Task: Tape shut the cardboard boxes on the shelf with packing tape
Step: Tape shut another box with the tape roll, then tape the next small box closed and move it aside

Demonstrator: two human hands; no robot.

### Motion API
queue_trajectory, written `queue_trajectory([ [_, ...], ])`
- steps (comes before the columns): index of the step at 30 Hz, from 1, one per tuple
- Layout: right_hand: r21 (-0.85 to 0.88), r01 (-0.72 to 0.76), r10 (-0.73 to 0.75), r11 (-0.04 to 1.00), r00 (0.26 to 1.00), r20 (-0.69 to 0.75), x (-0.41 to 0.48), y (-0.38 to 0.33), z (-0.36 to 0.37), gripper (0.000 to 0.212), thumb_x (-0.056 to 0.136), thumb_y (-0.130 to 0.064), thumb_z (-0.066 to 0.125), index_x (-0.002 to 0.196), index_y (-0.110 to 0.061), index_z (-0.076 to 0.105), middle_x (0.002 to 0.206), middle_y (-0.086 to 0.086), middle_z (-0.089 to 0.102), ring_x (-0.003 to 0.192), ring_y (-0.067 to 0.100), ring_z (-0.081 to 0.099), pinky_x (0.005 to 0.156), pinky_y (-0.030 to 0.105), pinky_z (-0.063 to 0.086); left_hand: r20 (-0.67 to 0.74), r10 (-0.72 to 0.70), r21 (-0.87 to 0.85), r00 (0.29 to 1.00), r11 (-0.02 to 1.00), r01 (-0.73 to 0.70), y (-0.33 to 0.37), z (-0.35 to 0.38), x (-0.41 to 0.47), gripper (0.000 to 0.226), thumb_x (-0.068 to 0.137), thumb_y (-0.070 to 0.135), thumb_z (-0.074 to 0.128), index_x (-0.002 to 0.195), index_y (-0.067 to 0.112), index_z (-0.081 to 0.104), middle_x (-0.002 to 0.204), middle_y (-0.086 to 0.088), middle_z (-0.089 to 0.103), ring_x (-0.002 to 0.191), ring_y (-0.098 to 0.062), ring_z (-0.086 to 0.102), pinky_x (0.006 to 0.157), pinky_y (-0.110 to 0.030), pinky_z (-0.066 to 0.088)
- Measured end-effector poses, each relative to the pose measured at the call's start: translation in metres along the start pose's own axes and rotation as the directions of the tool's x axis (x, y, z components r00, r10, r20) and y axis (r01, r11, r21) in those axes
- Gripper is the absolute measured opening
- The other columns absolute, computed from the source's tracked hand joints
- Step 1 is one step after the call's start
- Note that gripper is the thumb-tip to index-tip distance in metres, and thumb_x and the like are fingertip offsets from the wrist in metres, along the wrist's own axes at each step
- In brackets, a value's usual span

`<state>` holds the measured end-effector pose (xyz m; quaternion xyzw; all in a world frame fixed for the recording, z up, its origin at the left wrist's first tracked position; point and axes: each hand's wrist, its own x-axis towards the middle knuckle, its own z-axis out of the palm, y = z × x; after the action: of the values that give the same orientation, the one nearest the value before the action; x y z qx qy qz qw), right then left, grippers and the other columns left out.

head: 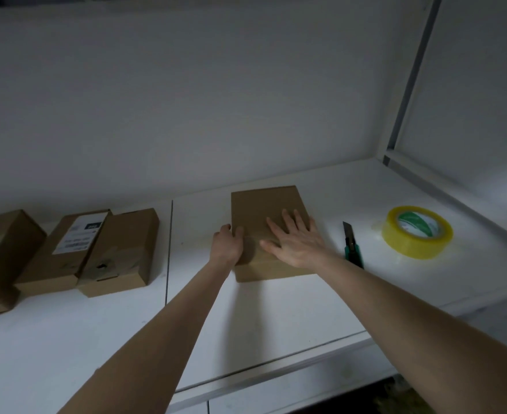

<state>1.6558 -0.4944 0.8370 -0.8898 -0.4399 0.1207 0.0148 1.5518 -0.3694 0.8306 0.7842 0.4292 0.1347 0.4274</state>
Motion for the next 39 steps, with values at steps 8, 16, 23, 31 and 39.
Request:
queue_trajectory([
  [8,0.756,-0.183,0.453,0.629,0.876,-0.166,0.001,0.025,-0.029,0.065,0.101,-0.054,0.029,0.155,-0.018,0.02,0.158,0.014,0.023,0.141,0.034,0.031,0.113,0.043,0.029,0.005,0.006,-0.053,1.0,0.999,-0.005,-0.006,-0.022,0.001,0.053,0.103,0.033,0.035,0.145,0.001,0.032,0.149,-0.016,0.037,0.135,-0.031,0.038,0.107,-0.034,0.031],
  [16,0.781,-0.413,0.502,0.469,0.852,0.149,-0.02,0.014,-0.013,0.072,0.088,-0.051,0.065,0.138,-0.003,0.046,0.14,0.014,0.049,0.124,0.032,0.049,0.086,0.035,0.046,0.241,-0.075,-0.149,0.968,0.982,0.113,-0.013,-0.017,-0.006,0.056,0.097,0.046,0.047,0.115,-0.006,0.058,0.105,-0.014,0.062,0.094,-0.028,0.058,0.076,-0.027,0.04],
  [23,0.952,-0.236,0.399,0.192,0.905,0.144,-0.02,-0.007,-0.016,0.073,0.058,-0.054,0.086,0.11,-0.011,0.057,0.119,0.01,0.064,0.108,0.031,0.062,0.095,0.044,0.051,0.147,-0.074,-0.488,0.986,0.862,0.137,-0.012,-0.043,-0.033,0.032,0.09,0.032,0.063,0.115,0.016,0.052,0.102,-0.003,0.062,0.084,-0.018,0.059,0.074,-0.03,0.049],
  [31,0.995,-0.059,0.227,-0.083,0.971,0.077,-0.018,-0.079,-0.037,0.032,0.085,-0.023,0.072,0.114,-0.012,0.063,0.1,0.011,0.07,0.089,0.03,0.067,0.088,0.053,0.055,-0.143,-0.088,-0.585,0.986,0.811,-0.013,-0.028,-0.123,-0.059,0.049,0.086,0.031,0.064,0.131,0.012,0.054,0.12,-0.01,0.064,0.098,-0.022,0.064,0.085,-0.034,0.053],
  [39,0.983,-0.159,-0.067,-0.089,0.986,0.153,-0.016,-0.163,-0.054,0.014,0.092,-0.022,0.064,0.102,-0.013,0.059,0.094,0.01,0.059,0.083,0.022,0.06,0.051,0.032,0.059,-0.313,-0.173,-0.546,0.934,0.837,-0.028,-0.057,-0.211,-0.073,0.034,0.098,0.031,0.048,0.128,0.016,0.052,0.115,-0.008,0.061,0.101,-0.027,0.058,0.094,-0.047,0.05],
])
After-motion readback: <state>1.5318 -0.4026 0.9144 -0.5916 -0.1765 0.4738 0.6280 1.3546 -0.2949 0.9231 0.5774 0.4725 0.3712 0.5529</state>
